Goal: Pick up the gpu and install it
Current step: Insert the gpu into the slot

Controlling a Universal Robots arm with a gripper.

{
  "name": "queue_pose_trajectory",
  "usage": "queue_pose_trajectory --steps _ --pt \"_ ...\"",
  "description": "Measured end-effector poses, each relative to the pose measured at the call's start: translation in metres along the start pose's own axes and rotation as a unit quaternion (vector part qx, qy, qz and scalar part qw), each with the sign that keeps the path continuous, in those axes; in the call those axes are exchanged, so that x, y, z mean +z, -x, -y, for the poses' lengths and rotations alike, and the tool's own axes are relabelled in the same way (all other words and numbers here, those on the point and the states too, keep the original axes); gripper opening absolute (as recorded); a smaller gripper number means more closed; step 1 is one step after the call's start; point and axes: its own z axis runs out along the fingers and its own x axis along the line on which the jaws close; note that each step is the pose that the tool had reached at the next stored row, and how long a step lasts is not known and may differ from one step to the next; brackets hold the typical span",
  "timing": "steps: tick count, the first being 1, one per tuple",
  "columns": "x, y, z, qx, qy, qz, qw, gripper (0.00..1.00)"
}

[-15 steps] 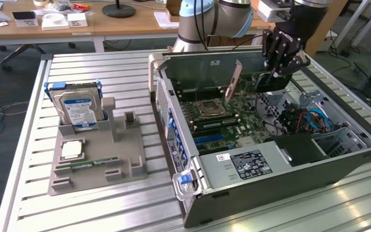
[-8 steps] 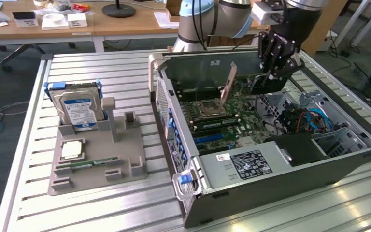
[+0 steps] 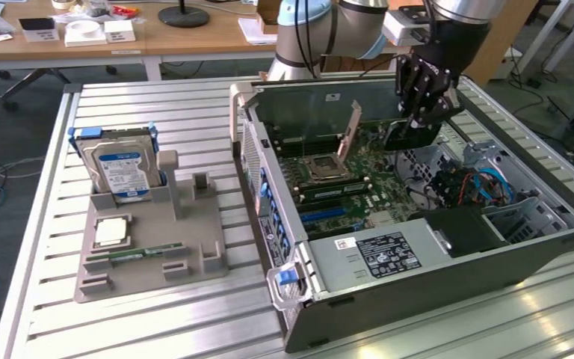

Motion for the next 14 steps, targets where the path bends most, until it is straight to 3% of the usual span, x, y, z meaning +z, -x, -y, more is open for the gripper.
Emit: queue_pose_trajectory --steps 14 --pt "0.0025 -0.0002 -0.0038 0.0 -0.0004 0.0001 1.0 0.27"
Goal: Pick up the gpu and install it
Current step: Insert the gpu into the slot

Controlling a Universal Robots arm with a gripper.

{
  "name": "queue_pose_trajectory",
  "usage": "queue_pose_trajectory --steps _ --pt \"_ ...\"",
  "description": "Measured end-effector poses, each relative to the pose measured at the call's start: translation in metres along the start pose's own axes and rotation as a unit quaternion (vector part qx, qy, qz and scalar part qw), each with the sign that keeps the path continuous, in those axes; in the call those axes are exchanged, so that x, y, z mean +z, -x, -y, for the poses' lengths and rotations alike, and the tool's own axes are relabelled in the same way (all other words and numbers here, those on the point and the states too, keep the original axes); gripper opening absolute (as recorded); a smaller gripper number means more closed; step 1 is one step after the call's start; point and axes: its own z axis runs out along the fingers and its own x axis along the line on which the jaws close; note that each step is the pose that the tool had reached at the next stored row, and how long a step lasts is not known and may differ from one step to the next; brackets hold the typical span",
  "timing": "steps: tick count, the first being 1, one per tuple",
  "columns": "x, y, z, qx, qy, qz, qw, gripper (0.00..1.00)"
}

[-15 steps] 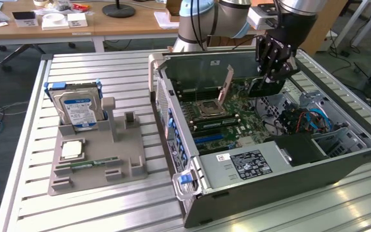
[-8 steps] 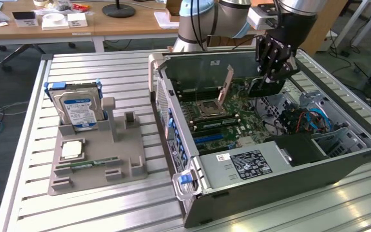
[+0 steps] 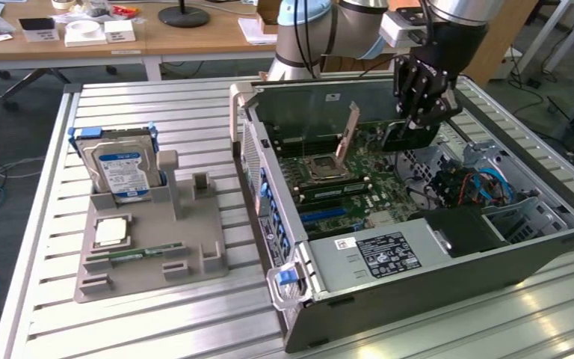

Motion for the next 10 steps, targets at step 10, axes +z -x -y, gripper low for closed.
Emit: queue_pose_trajectory --steps 10 --pt "0.0011 -0.0001 -0.0019 0.0 -0.0002 0.0 1.0 0.27"
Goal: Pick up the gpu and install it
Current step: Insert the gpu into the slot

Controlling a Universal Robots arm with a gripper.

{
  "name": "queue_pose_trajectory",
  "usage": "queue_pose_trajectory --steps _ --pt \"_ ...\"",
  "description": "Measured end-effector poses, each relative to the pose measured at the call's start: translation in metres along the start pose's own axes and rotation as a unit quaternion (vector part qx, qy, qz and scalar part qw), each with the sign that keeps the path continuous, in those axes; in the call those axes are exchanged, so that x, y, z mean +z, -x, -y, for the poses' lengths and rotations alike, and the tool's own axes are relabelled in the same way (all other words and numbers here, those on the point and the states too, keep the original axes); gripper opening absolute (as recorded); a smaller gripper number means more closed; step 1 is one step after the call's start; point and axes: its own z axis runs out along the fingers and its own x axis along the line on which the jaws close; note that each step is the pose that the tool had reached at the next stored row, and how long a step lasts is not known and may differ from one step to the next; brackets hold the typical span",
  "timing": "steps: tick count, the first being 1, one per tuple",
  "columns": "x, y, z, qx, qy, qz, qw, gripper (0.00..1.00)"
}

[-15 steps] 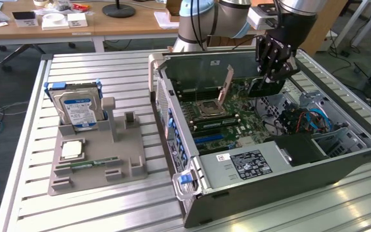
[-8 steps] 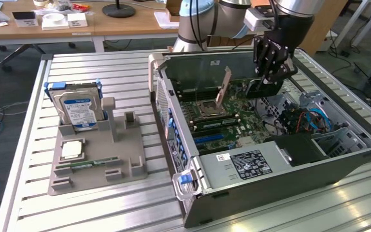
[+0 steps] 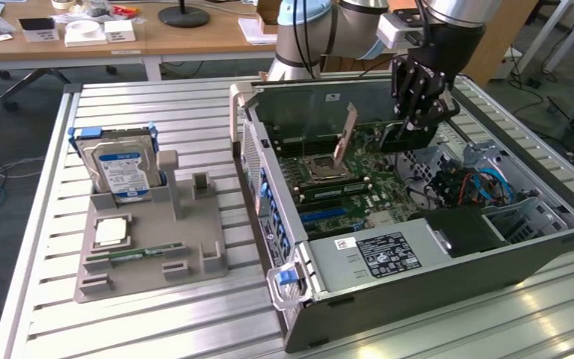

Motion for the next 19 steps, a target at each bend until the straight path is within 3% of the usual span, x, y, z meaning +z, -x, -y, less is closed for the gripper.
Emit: queue_pose_trajectory --steps 19 --pt "0.012 -0.001 -0.0032 0.0 -0.0001 0.0008 1.0 0.27"
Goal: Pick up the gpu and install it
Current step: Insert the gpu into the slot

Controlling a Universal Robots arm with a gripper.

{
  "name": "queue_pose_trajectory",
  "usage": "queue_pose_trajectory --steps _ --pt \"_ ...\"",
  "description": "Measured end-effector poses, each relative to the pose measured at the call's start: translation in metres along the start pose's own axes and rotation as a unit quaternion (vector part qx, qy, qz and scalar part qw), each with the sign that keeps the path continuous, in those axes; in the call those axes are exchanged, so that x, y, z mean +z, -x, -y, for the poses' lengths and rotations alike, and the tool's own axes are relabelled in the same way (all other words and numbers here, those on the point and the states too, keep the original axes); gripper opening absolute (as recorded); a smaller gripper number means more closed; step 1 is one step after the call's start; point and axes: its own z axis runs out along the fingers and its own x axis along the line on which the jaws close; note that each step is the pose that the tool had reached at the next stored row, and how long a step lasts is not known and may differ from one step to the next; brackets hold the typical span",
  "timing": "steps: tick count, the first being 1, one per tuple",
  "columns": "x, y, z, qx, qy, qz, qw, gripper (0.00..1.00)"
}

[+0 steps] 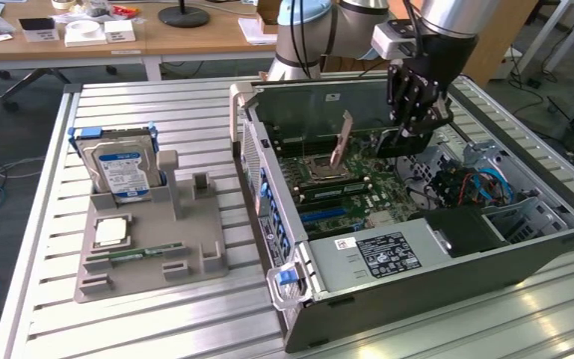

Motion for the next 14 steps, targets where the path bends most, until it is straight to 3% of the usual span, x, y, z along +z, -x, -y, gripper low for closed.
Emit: queue_pose_trajectory --steps 14 --pt "0.0173 -0.004 -0.0139 0.0 -0.0018 0.0 1.0 0.27"
